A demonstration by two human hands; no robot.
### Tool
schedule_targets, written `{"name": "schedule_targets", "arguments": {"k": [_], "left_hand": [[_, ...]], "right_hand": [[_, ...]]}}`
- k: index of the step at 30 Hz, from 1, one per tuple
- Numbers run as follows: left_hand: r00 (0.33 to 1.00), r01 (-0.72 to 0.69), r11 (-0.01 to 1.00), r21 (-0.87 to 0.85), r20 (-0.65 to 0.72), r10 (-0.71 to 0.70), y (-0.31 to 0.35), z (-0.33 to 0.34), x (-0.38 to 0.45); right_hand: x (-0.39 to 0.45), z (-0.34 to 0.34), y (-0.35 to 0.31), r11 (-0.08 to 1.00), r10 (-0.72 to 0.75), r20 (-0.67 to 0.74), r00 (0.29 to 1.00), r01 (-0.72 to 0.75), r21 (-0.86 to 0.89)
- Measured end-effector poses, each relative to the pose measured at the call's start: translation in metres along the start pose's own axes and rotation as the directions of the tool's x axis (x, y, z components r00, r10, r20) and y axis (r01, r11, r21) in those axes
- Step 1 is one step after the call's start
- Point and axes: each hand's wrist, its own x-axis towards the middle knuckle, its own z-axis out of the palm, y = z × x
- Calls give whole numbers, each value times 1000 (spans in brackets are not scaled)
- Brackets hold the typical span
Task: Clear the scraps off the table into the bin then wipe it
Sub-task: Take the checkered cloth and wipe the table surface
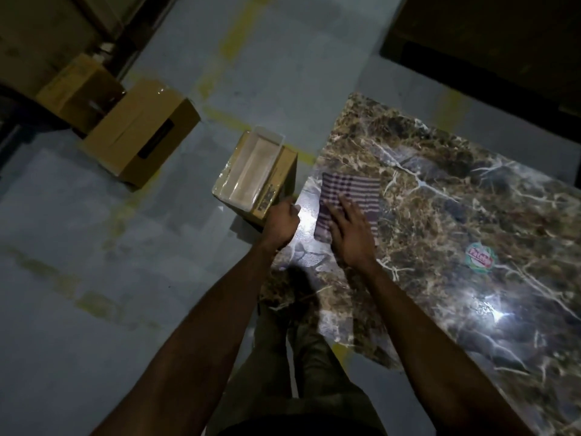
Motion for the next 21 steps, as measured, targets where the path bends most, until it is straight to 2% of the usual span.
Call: {"name": "schedule_targets", "arguments": {"k": [4, 8, 10, 13, 15, 16, 17, 19, 20, 21], "left_hand": [[997, -52, 999, 14, -50, 52, -8, 10, 9], [994, 29, 995, -100, -98, -39, 0, 20, 21], [988, 69, 987, -146, -126, -87, 11, 25, 25], [987, 84, 995, -52, -136, -90, 15, 34, 18], [948, 112, 992, 59, -306, -89, 17, 35, 13], [937, 126, 985, 114, -341, -80, 14, 35, 16], [945, 104, 976, 191, -326, -37, 11, 33, 21], [997, 74, 982, 174, -25, -71, 12, 22, 29], [991, 63, 982, 178, 104, -82, 14, 16, 30], [988, 45, 978, 205, 139, -74, 15, 12, 30]], "right_hand": [[45, 16, -32, 998, 70, -43, 997, -70, -5], [1, 12, -16, 985, -162, 59, 985, 165, -50], [-4, -3, 10, 971, -223, 99, 970, 230, -66], [32, -14, 23, 996, -62, 22, 998, 63, -66], [63, -9, 14, 997, 62, -40, 997, -64, -49], [73, -3, 5, 995, 86, -58, 995, -89, -50], [76, 4, -4, 995, 79, -49, 996, -82, -57], [66, 8, -16, 996, -28, 51, 998, 32, -81], [53, 7, -15, 989, -106, 83, 991, 114, -97], [37, 1, -10, 984, -150, 114, 982, 160, -84]]}}
